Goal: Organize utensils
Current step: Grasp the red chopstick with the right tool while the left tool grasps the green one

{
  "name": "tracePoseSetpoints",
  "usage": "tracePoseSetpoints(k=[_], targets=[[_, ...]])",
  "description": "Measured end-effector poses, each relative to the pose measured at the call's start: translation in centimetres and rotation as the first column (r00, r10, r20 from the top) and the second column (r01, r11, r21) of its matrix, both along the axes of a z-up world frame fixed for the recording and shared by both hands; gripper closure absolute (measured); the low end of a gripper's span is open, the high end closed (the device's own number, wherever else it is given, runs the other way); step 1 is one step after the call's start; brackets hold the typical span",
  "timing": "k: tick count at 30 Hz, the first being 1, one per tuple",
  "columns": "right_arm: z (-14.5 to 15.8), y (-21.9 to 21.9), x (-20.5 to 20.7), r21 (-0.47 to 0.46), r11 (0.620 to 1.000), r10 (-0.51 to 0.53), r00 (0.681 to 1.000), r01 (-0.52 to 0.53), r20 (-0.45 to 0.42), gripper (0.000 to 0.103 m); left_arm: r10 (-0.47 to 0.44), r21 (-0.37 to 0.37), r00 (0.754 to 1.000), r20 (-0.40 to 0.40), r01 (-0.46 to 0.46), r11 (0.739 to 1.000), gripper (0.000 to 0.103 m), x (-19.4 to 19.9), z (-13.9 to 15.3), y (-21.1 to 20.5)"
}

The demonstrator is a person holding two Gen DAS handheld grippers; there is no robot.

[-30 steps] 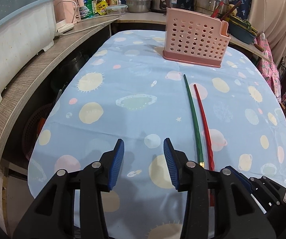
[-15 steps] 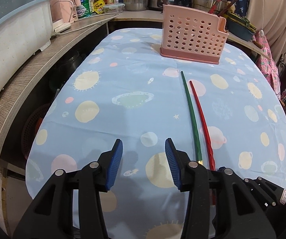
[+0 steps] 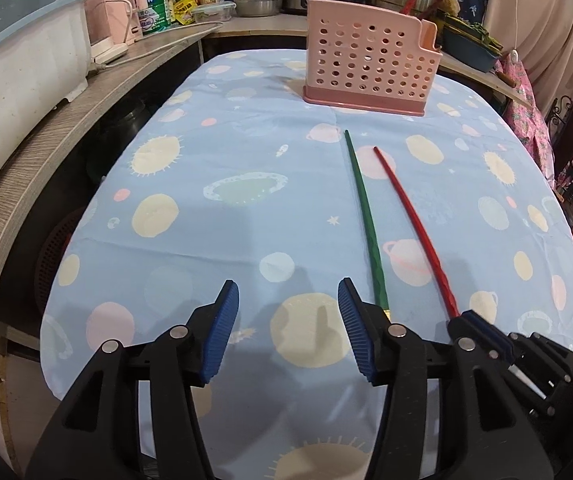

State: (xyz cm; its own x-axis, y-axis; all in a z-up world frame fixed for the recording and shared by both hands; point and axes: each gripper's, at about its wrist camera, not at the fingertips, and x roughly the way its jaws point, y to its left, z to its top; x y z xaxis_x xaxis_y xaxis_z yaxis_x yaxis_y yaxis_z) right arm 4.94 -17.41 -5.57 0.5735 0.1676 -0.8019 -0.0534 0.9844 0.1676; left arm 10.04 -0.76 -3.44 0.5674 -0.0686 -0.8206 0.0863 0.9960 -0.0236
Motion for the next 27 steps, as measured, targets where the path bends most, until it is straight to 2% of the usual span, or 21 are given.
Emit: tracePoseSetpoints(k=[3, 12, 23, 25, 27], targets=[[0.0, -1.1, -0.1, 0.002, 1.0, -0.029, 1.0, 0.029, 0.001, 0.096, -0.015, -0.014, 1.0, -0.013, 0.015, 1.0, 0.046, -0.1, -0.3, -0.6], [0.0, -3.0, 0.0, 0.015, 0.997, -0.073, 0.997, 0.073, -0.001, 0.096, -0.073, -0.063, 0.994, -0.085, 0.068, 0.996, 0.046, -0.3, -2.2, -2.6], [0.0, -3.0, 0.0, 0.015, 0.997, -0.073, 0.997, 0.073, 0.0, 0.096, -0.079, -0.044, 0.992, -0.101, 0.075, 0.996, 0.046, -0.2, -3.2, -3.3], [0.0, -3.0, 0.0, 0.014, 0.997, -0.073, 0.997, 0.073, 0.0, 0.096, -0.082, -0.036, 0.992, -0.1, 0.078, 0.996, 0.048, -0.2, -3.2, -3.4], [0.0, -3.0, 0.0, 0.014, 0.997, -0.073, 0.997, 0.073, 0.0, 0.096, -0.088, -0.028, 0.991, -0.097, 0.086, 0.996, 0.059, -0.3, -3.2, -3.5]])
